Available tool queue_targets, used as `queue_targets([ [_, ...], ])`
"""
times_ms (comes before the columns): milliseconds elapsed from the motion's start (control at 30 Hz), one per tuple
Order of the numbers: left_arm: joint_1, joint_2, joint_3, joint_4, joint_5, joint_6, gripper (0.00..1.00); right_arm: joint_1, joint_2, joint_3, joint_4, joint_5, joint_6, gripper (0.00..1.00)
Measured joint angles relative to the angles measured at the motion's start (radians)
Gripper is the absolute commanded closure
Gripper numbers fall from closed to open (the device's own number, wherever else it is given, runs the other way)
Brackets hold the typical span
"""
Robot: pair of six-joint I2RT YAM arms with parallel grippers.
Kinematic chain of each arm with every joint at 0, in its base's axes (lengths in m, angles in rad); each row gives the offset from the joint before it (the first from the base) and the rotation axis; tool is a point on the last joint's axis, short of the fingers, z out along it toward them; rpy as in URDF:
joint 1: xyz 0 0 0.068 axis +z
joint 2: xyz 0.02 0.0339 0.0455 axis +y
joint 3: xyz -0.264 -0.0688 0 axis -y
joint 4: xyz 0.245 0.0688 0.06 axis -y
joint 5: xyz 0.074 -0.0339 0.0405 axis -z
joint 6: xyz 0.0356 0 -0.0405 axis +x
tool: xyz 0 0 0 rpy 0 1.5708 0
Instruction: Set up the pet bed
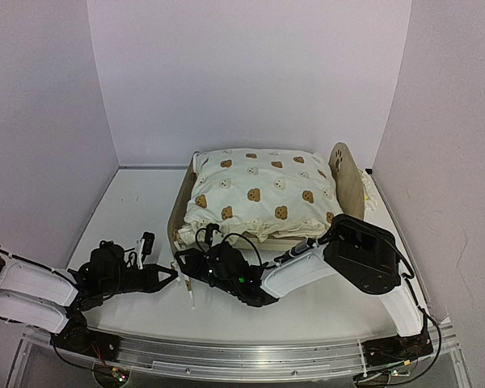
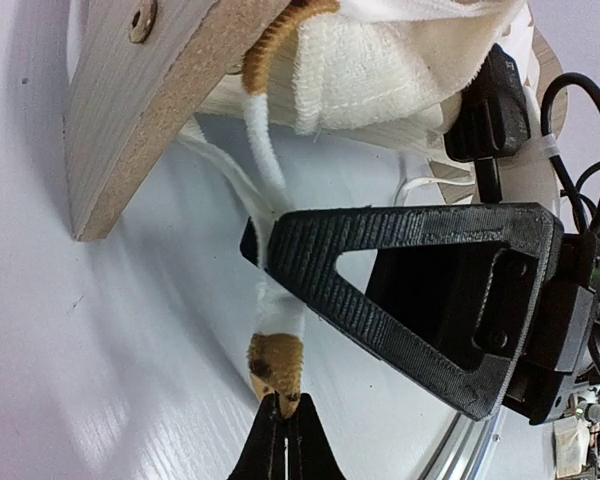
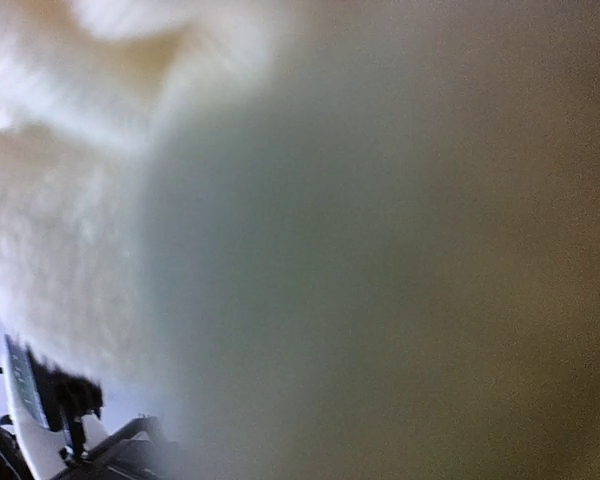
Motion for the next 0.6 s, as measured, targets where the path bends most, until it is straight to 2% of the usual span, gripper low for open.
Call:
queue_targets([
  [167,0.0,-0.055,0.0,-0.113,-0.018,0.007,1.0,0.0,0.0,0.0,-0.02,-0.059,-0.054,0.48],
  [367,-0.002,0.037,0.001,-0.154,-0.018,0.006,1.0,0.001,-0.028,-0.026,-0.091,-0.146,-0.145,0.41],
  [500,-0.002,0.105,0.008,-0.15,-0.006,0.005,1.0,0.01,-0.078,-0.09,-0.155,-0.178,-0.216,0.42],
  [600,-0.002,0.126,0.028,-0.142,0.004,0.005,1.0,0.024,-0.124,-0.138,-0.205,-0.181,-0.261,0.49],
])
